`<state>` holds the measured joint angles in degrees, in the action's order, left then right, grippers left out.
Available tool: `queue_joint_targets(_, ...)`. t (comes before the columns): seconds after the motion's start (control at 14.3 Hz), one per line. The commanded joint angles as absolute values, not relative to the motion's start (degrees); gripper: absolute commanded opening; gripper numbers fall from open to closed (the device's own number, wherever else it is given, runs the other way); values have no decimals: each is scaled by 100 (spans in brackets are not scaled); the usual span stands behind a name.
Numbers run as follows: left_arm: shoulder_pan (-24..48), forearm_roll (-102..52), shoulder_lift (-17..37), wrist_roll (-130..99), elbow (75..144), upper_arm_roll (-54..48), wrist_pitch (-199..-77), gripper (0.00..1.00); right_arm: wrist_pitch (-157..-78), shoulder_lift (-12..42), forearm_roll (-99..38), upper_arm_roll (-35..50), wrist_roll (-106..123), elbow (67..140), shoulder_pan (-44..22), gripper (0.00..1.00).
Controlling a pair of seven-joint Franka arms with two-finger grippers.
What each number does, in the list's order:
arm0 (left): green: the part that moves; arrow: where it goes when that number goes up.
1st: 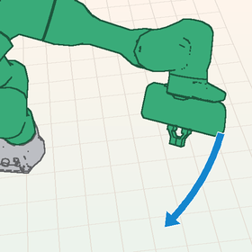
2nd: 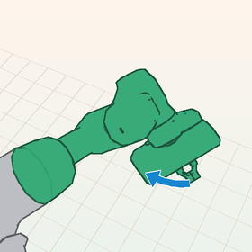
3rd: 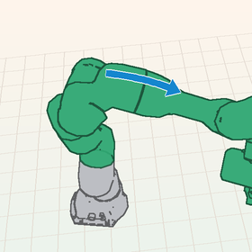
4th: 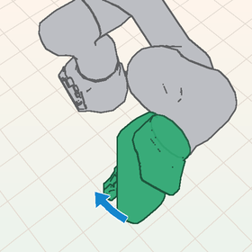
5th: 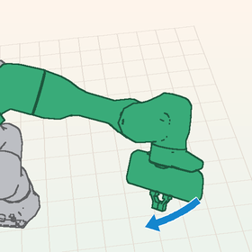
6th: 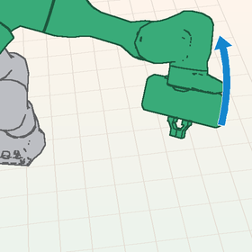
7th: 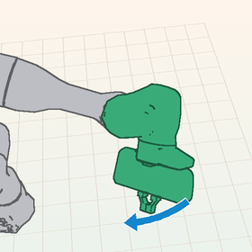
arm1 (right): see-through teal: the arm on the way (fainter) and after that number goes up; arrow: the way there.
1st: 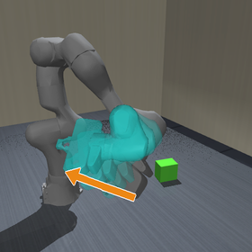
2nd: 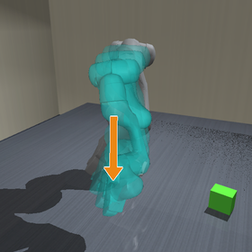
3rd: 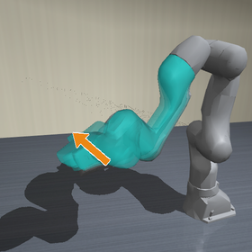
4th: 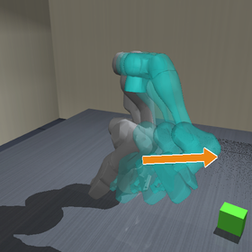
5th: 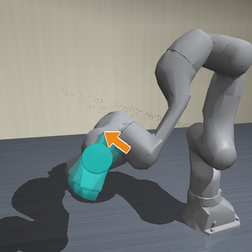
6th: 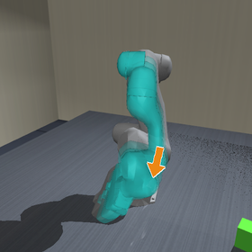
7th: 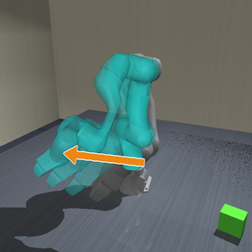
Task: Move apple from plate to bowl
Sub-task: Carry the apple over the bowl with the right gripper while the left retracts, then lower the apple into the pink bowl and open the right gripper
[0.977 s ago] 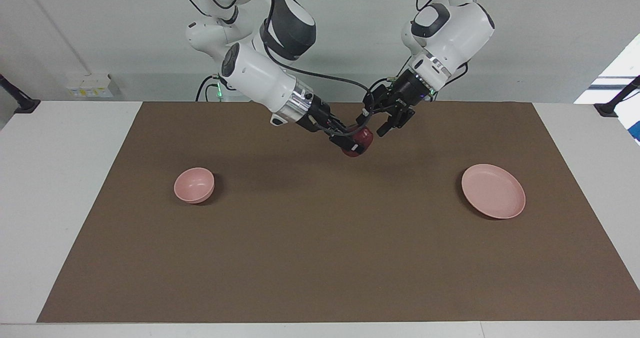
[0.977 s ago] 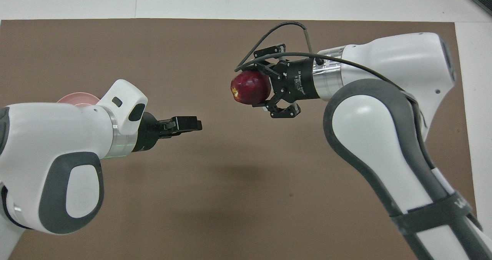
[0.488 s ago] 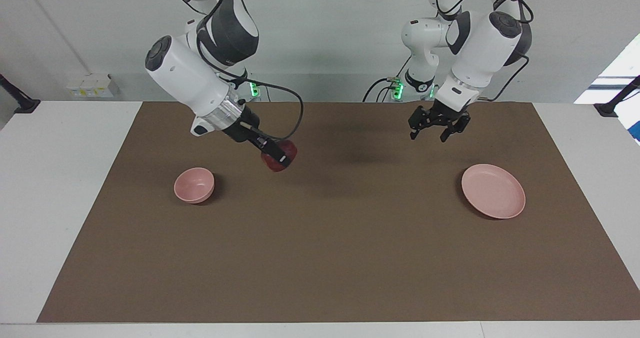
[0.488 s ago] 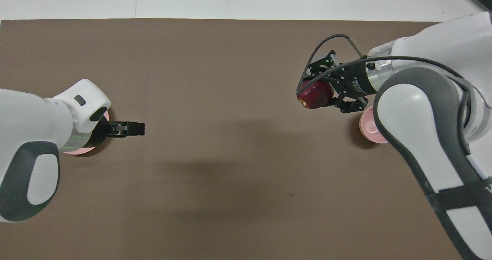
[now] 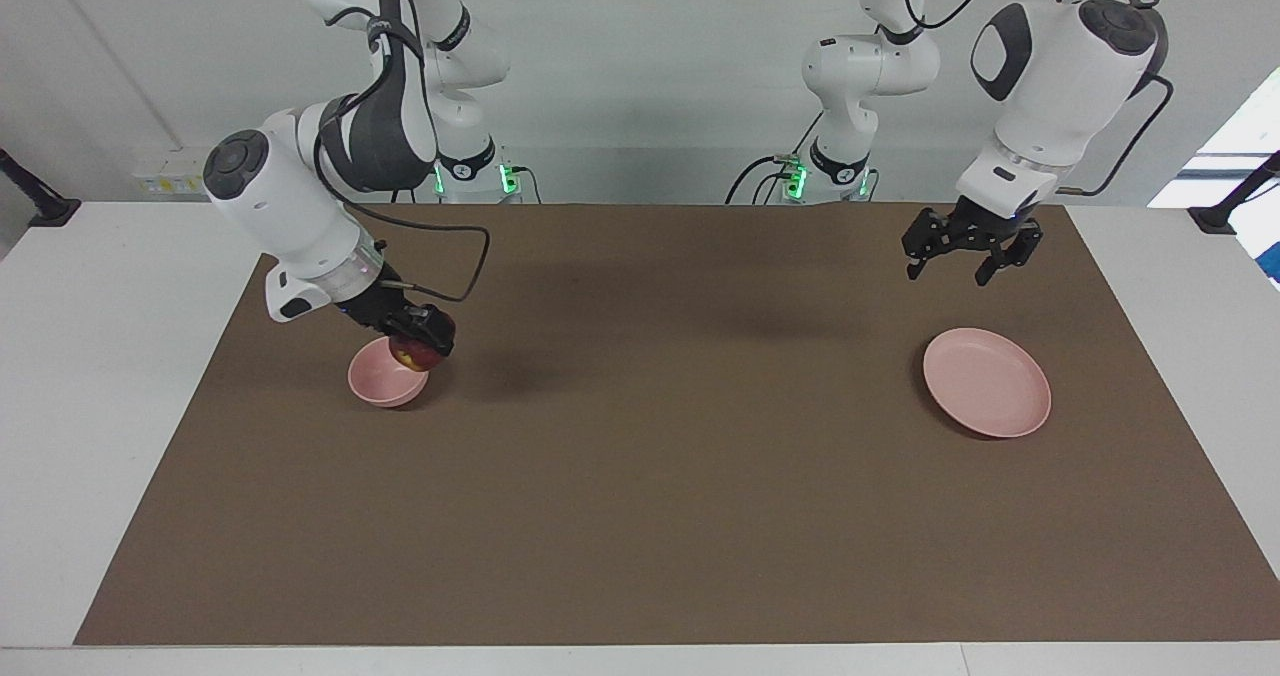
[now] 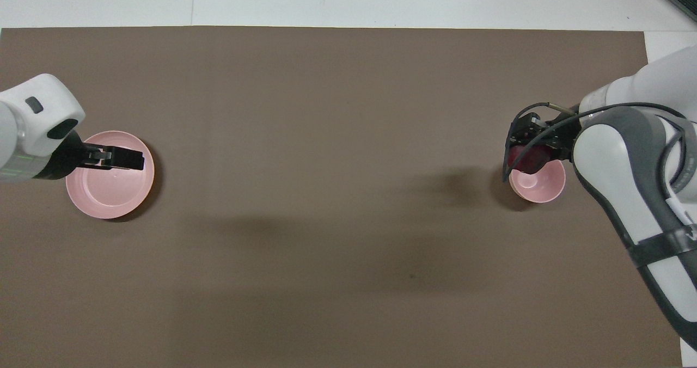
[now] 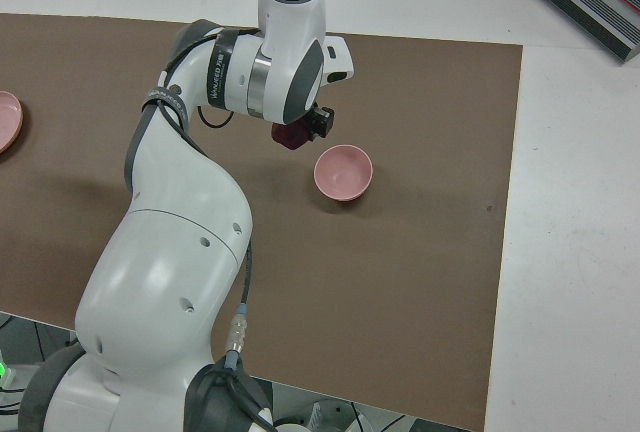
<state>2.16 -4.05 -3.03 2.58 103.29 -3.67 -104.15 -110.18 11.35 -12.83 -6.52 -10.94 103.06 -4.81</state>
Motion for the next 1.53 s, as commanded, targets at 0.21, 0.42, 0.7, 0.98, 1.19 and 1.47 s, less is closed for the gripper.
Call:
queue_joint_targets(0.21, 404, -44, -53, 703, 8730, 114, -8721, 100, -11918, 1168, -668, -571, -282, 11136, -132, 0)
queue_joint_targets(0.42, 396, 307, 0, 747, 8315, 53, -8087, 100, -12155, 1309, -659, -571, -237, 11136, -105, 0)
queue_joint_targets(0.7, 387, 246, -114, 730, 8411, 44, -8129, 100, -12217, 1380, -659, -571, -237, 11144, -105, 0)
queue_joint_targets(0.98, 203, 54, -88, 730, 8411, 18, -8182, 100, -12278, 1494, -659, -563, -246, 11136, -105, 0)
queue_joint_targets(1.19, 70, 18, -88, 738, 8411, -53, -8183, 100, -12357, 1599, -659, -563, -290, 11118, -123, 0)
queue_joint_targets(1.47, 70, 18, -105, 721, 8429, -44, -8191, 100, -12349, 1617, -659, -563, -308, 11144, -123, 0)
